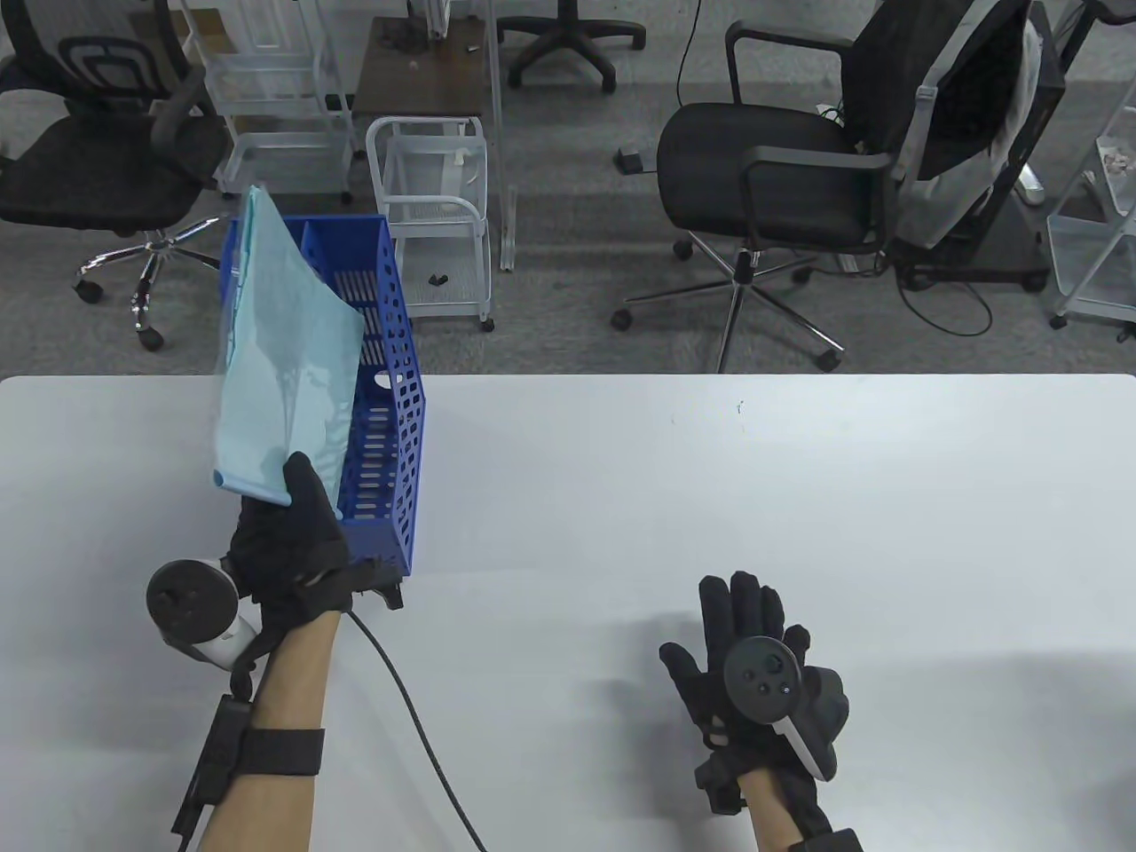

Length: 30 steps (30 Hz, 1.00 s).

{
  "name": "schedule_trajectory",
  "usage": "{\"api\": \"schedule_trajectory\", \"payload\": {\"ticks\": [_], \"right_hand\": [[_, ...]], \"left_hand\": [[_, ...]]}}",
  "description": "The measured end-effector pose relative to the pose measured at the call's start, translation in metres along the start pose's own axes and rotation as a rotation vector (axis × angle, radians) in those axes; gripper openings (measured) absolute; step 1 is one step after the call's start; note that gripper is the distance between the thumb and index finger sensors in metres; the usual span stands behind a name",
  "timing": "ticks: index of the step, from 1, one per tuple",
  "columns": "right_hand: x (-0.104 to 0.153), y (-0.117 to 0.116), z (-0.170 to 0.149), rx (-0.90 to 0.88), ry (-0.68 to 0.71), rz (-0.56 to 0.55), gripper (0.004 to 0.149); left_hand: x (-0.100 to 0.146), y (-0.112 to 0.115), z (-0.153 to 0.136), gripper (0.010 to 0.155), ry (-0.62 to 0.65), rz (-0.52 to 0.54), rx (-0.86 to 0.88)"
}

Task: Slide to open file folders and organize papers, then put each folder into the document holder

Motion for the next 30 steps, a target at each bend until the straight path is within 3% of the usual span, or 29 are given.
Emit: {"api": "schedule_trajectory", "payload": {"ticks": [11, 20, 30], "right_hand": [[0.0, -0.006, 0.001, 0.009, 0.004, 0.033, 0.083], [0.001, -0.008, 0.003, 0.035, 0.009, 0.052, 0.083], [0.001, -0.013, 0.007, 0.068, 0.017, 0.081, 0.083]], "left_hand": [[-0.002, 0.019, -0.032, 0.056, -0.087, 0.004, 0.002], [0.015, 0.022, -0.062, 0.072, -0.198, -0.042, -0.067], [0.012, 0.002, -0.047, 0.074, -0.184, -0.078, -0.117]]}}
Point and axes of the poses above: the tracker on the back of each hand, its own z axis roughly to the thumb side, its own x axis roughly from the fingertips to the wrist, y = z × x, the point moved 2 cm from there along -x, roughly from the wrist to the fingertips, and after that the axes turned 5 degrees about x, right-handed, at the moved point
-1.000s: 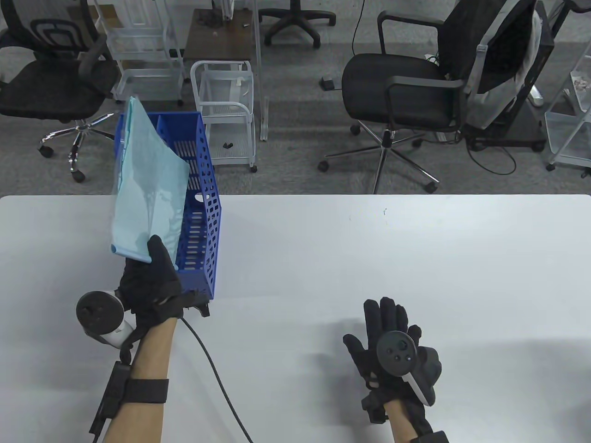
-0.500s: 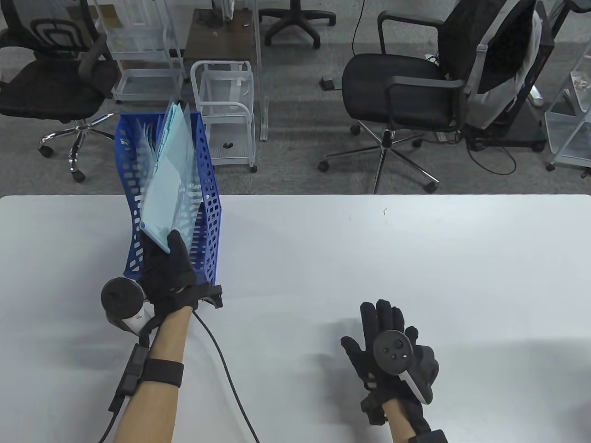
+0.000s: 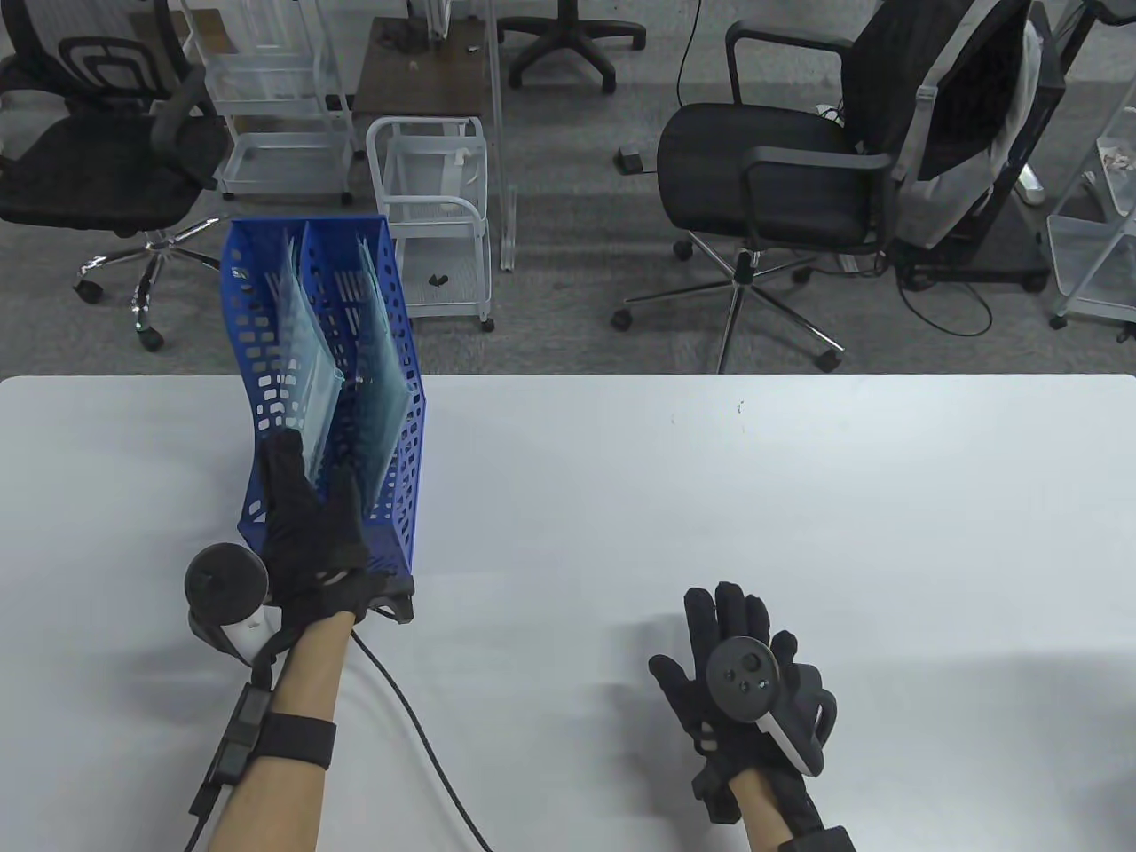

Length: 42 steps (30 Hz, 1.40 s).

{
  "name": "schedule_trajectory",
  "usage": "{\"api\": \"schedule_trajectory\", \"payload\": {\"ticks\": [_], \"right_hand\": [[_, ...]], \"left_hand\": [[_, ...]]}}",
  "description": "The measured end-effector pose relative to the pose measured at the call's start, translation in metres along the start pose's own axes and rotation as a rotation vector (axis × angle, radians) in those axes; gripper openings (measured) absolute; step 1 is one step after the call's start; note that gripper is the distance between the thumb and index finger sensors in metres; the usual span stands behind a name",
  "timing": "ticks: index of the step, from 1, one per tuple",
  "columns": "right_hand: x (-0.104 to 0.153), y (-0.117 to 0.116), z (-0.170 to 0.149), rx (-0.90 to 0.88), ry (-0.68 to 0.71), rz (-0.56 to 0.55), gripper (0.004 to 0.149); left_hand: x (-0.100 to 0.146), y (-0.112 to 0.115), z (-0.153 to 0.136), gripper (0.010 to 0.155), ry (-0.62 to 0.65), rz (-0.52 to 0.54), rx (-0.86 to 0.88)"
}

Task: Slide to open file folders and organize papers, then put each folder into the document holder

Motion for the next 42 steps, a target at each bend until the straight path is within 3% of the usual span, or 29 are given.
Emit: {"api": "schedule_trajectory", "payload": {"ticks": [5, 11, 16, 19, 26, 42], "right_hand": [[0.0, -0.002, 0.003, 0.023, 0.005, 0.003, 0.084], [0.0, -0.006, 0.011, 0.102, 0.031, -0.015, 0.086], [-0.002, -0.013, 0.015, 0.165, 0.052, 0.004, 0.089], [-0.003, -0.016, 0.018, 0.204, 0.066, 0.018, 0.089], [-0.002, -0.019, 0.028, 0.257, 0.116, 0.02, 0.09], [0.001, -0.02, 0.027, 0.271, 0.11, 0.023, 0.09]], "left_hand": [[0.015, -0.01, 0.02, 0.074, 0.085, -0.091, -0.096], [0.063, -0.005, 0.044, 0.076, 0.153, -0.374, -0.486], [0.104, 0.003, 0.034, 0.077, 0.126, -0.55, -0.678], [0.121, 0.005, 0.017, 0.077, 0.169, -0.567, -0.748], [0.126, 0.009, -0.002, 0.078, 0.083, -0.663, -0.85], [0.138, 0.015, 0.009, 0.078, 0.163, -0.669, -0.878]]}}
Point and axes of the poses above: the tracker on the back of each hand, its own z axis roughly to the thumb side, its own x axis roughly from the fingertips to the wrist, y = z × x, the point moved 2 cm from there along -x, roughly from the wrist to the fingertips, and after that the axes turned 5 degrees about x, right-handed, at the moved point
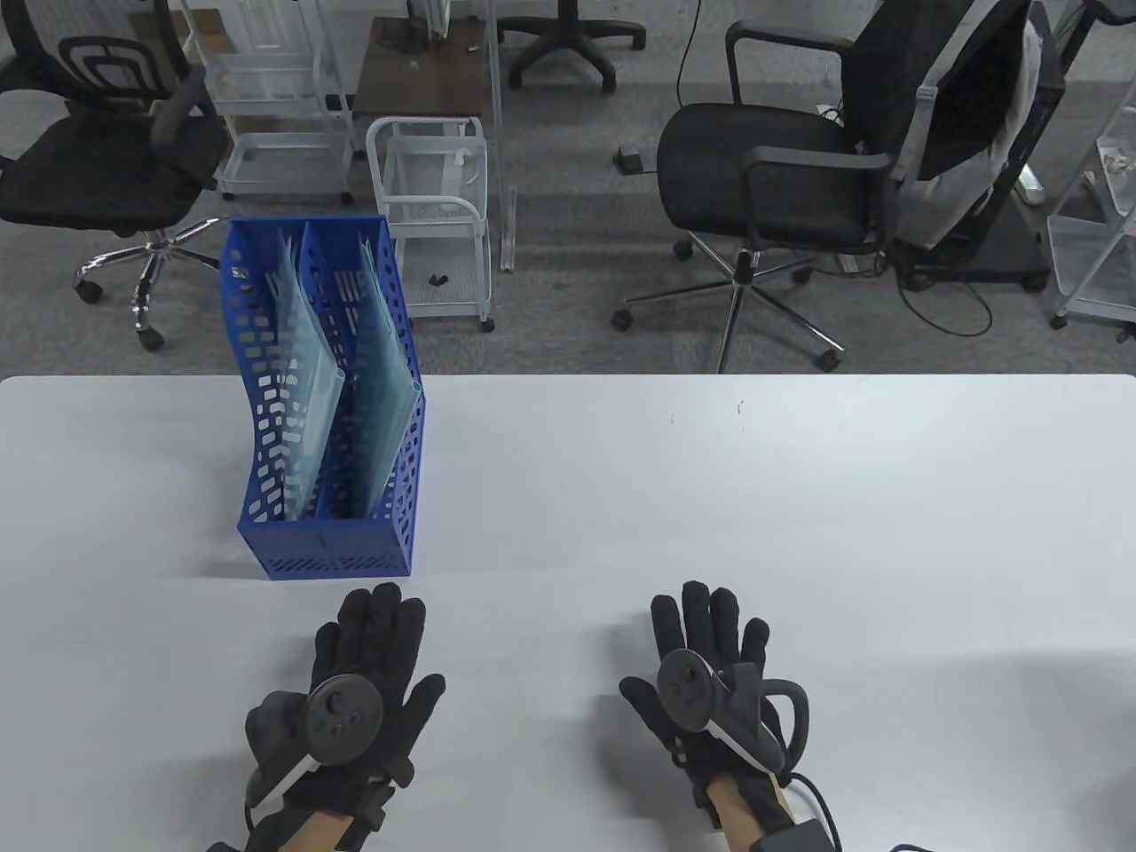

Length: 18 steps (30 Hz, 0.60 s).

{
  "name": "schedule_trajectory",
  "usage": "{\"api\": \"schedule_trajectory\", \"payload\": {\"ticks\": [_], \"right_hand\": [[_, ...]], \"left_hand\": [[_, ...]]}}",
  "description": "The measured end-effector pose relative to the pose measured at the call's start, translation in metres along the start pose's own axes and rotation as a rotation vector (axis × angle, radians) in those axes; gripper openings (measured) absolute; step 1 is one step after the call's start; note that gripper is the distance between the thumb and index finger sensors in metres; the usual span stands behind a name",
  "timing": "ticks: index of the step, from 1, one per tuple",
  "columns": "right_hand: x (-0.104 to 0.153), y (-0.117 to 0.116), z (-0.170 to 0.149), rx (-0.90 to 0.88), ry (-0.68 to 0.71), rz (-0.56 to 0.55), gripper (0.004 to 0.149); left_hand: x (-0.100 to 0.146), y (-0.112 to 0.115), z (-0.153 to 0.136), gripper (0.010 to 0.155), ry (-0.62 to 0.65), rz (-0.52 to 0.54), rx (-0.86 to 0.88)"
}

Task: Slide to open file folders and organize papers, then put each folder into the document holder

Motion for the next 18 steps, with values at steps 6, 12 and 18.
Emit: {"api": "schedule_trajectory", "payload": {"ticks": [6, 12, 18], "right_hand": [[0.0004, 0.0013, -0.0005, 0.032, -0.008, -0.006, 0.09], [0.0012, -0.0002, 0.0011, 0.044, -0.004, -0.001, 0.09], [-0.0021, -0.0034, 0.0019, 0.06, -0.007, 0.013, 0.09]], "left_hand": [[0.0006, 0.0015, 0.0021, 0.078, 0.007, 0.001, -0.016], [-0.0017, 0.0036, -0.0037, 0.078, -0.027, -0.02, -0.007], [-0.0028, 0.002, -0.0075, 0.078, -0.041, -0.025, 0.0]]}}
Point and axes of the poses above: the tracker on the back of each hand, its own z axis roughly to the thumb side, its own x axis roughly from the fingertips to the wrist, y = z × x, the point moved 2 cm from there along -x, roughly from the wrist to the fingertips, and after that the axes turned 5 degrees about x, right-handed, at the moved point
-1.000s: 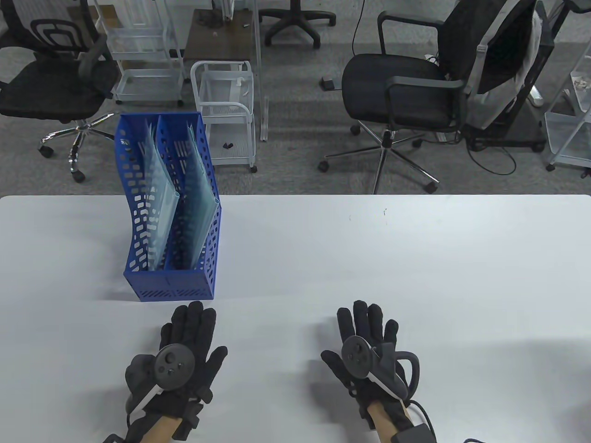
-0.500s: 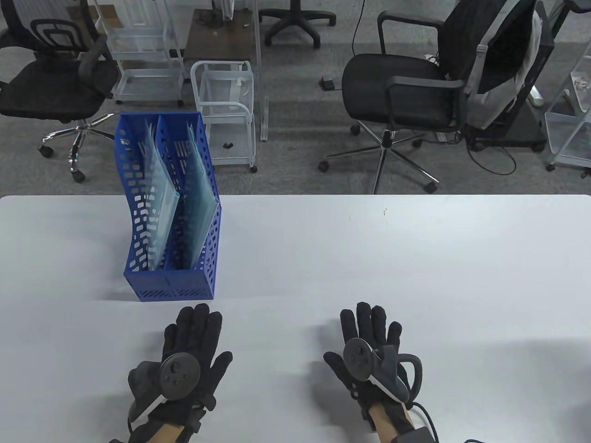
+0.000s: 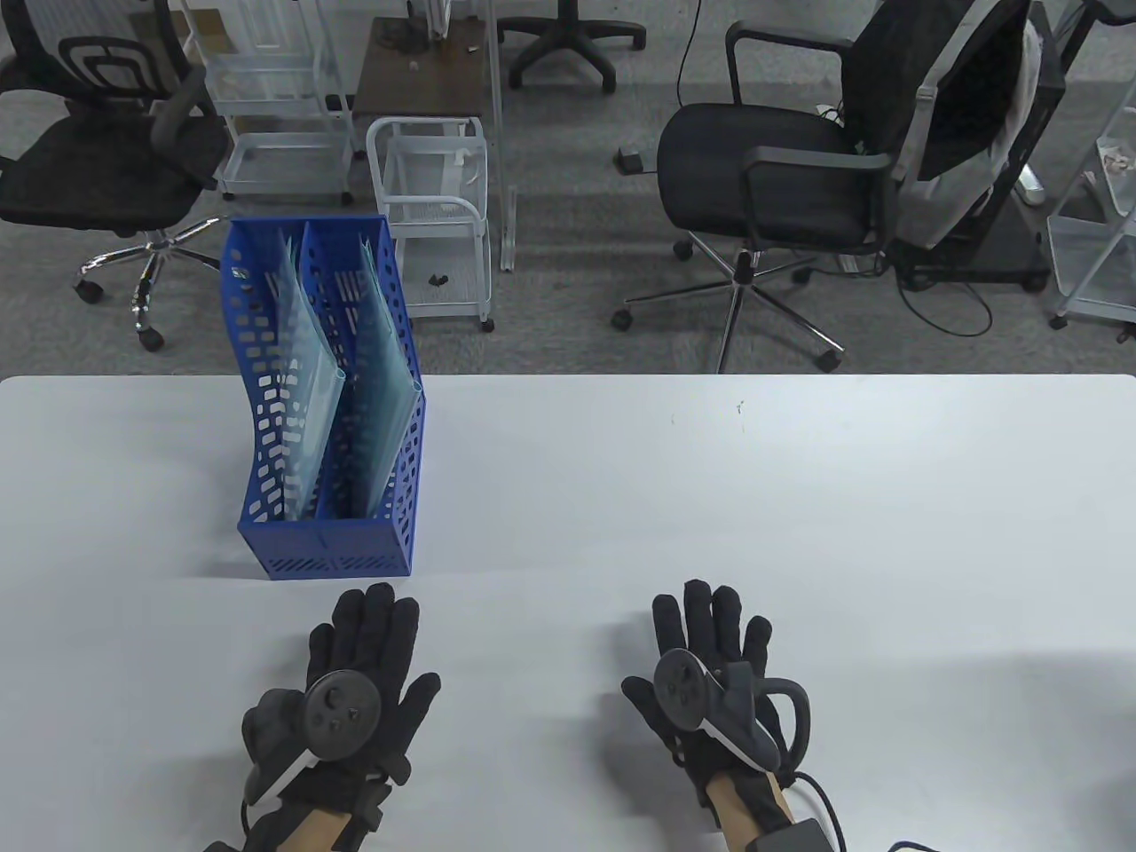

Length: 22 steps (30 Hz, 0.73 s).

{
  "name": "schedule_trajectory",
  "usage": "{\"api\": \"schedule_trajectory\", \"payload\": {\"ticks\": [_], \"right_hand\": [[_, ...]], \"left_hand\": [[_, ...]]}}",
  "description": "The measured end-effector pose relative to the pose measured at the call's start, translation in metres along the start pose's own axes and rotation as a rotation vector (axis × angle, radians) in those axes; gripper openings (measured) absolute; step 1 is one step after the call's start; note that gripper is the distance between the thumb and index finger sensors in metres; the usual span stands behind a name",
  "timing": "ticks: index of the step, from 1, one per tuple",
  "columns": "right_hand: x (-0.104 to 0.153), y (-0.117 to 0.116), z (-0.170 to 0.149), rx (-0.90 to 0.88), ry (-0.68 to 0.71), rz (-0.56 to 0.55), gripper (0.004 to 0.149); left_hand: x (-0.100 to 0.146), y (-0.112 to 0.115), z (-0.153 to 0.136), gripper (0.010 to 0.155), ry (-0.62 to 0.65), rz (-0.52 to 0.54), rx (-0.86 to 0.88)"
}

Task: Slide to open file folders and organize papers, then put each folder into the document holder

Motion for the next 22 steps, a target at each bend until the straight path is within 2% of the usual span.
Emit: {"api": "schedule_trajectory", "payload": {"ticks": [22], "right_hand": [[0.0008, 0.0004, 0.0011, 0.008, 0.005, -0.004, 0.09]], "left_hand": [[0.001, -0.0024, -0.0066, 0.079, -0.042, 0.008, 0.003]]}}
Point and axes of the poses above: the tracker on the back of each hand, its own z axis roughly to the thumb side, its own x axis roughly from the fingertips to the wrist, y = z × x, the point moved 2 cm from there along -x, roughly from the wrist to the fingertips, and after that the axes turned 5 degrees about x, right-handed, at the moved point
